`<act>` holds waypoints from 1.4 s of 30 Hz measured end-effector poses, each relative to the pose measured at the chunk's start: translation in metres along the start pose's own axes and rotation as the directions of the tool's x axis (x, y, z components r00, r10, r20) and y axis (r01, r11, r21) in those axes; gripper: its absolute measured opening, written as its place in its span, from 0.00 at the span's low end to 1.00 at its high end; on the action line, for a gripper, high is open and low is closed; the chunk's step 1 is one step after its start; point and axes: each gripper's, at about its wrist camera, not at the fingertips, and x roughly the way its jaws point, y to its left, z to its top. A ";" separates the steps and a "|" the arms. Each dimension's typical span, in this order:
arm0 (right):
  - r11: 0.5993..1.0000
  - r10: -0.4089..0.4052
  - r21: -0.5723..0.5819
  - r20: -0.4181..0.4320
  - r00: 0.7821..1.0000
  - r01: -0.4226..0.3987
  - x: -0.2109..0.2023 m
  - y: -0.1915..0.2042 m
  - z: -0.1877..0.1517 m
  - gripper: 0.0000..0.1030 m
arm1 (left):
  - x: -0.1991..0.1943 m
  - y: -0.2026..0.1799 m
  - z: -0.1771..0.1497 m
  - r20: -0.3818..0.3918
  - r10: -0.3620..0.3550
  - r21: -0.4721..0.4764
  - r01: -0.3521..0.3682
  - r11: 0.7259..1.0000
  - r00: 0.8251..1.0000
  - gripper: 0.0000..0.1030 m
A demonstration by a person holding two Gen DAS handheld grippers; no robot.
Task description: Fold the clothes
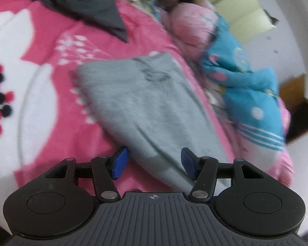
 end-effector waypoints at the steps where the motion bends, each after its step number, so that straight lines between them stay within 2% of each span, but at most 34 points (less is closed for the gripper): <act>1: 1.000 0.001 0.003 0.002 1.000 -0.001 -0.001 0.000 0.000 0.06 | 0.002 0.001 0.001 0.010 0.025 -0.005 -0.025 1.000 1.000 0.55; 6: 1.000 0.004 0.013 0.013 1.000 -0.004 -0.002 -0.003 0.000 0.06 | 0.006 0.008 0.006 0.078 0.059 -0.049 -0.055 0.997 0.995 0.55; 10: 1.000 0.000 0.015 0.021 1.000 0.000 -0.002 -0.004 -0.001 0.06 | 0.008 0.007 0.007 0.127 0.087 -0.043 -0.082 0.996 0.988 0.51; 11: 1.000 -0.002 0.016 0.023 1.000 0.002 -0.002 -0.005 -0.001 0.06 | 0.009 0.006 0.007 0.141 0.101 -0.037 -0.096 0.995 0.985 0.42; 14: 1.000 -0.005 0.028 0.032 0.999 0.004 -0.001 -0.008 -0.001 0.06 | 0.008 0.002 0.004 0.180 0.133 -0.015 -0.132 0.991 0.975 0.25; 17: 0.999 -0.012 0.053 0.046 0.999 0.009 0.000 -0.017 0.001 0.06 | 0.004 -0.009 0.002 0.210 0.126 0.001 -0.129 0.992 0.970 0.12; 22: 0.996 -0.050 0.075 0.102 0.994 0.042 0.000 -0.043 0.015 0.05 | -0.002 -0.053 0.007 0.263 0.097 0.062 -0.117 0.991 0.960 0.07; 25: 0.994 -0.073 0.086 0.139 0.988 0.061 0.002 -0.067 0.028 0.04 | 0.008 -0.083 0.022 0.235 0.093 0.103 -0.120 0.987 0.967 0.07; 29: 0.987 -0.083 0.145 0.131 0.988 0.064 0.022 -0.109 0.046 0.04 | 0.037 -0.124 0.048 0.174 0.125 0.168 -0.155 0.974 0.977 0.07; 33: 0.973 -0.072 0.225 0.063 0.995 0.056 0.061 -0.152 0.058 0.04 | 0.078 -0.157 0.070 0.128 0.193 0.250 -0.220 0.943 0.973 0.07; 38: 0.955 -0.057 0.291 -0.031 0.998 0.064 0.117 -0.190 0.055 0.04 | 0.134 -0.170 0.085 0.070 0.273 0.284 -0.282 0.916 0.959 0.08; 40: 0.952 -0.056 0.296 -0.068 0.996 0.074 0.140 -0.197 0.049 0.04 | 0.155 -0.169 0.088 0.054 0.295 0.290 -0.298 0.909 0.954 0.10; 42: 0.946 -0.058 0.310 -0.112 0.992 0.090 0.165 -0.202 0.038 0.04 | 0.170 -0.161 0.090 0.031 0.286 0.271 -0.283 0.920 0.958 0.14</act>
